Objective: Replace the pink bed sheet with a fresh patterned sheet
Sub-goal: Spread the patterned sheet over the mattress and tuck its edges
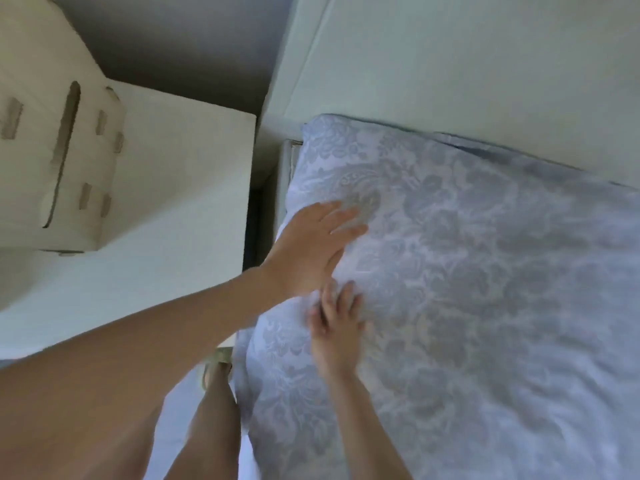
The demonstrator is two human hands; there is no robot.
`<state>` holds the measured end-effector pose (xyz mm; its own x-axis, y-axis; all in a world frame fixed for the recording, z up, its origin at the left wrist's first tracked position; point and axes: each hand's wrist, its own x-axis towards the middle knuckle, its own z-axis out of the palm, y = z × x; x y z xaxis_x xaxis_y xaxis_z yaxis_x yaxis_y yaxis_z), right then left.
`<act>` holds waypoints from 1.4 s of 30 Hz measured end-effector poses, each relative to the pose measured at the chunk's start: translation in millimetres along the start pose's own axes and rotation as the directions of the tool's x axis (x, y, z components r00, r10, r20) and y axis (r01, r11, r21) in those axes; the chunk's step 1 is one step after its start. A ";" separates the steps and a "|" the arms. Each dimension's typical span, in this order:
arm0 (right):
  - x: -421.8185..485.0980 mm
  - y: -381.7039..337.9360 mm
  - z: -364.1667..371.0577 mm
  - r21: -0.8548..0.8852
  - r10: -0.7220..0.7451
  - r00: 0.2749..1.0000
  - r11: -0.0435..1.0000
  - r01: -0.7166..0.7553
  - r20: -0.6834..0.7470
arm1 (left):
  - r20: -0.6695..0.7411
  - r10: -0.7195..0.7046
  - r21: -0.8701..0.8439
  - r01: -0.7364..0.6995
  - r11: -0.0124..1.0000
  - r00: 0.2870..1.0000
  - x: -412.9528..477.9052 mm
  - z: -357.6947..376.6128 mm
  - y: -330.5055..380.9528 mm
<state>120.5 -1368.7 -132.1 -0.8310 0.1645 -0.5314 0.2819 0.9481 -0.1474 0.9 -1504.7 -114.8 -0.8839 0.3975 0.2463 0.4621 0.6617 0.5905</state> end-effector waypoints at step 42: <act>-711.7 152.8 173.4 0.662 0.667 -0.008 -0.738 0.129 0.745 | 0.911 0.391 -0.269 -0.905 0.331 -0.127 -329.1 58.4 519.6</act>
<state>838.2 -1388.1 78.9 0.5521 0.4279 -0.7156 0.0018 -0.8589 -0.5122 536.2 -1254.7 66.0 0.3589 0.7877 -0.5006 0.9332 -0.3114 0.1790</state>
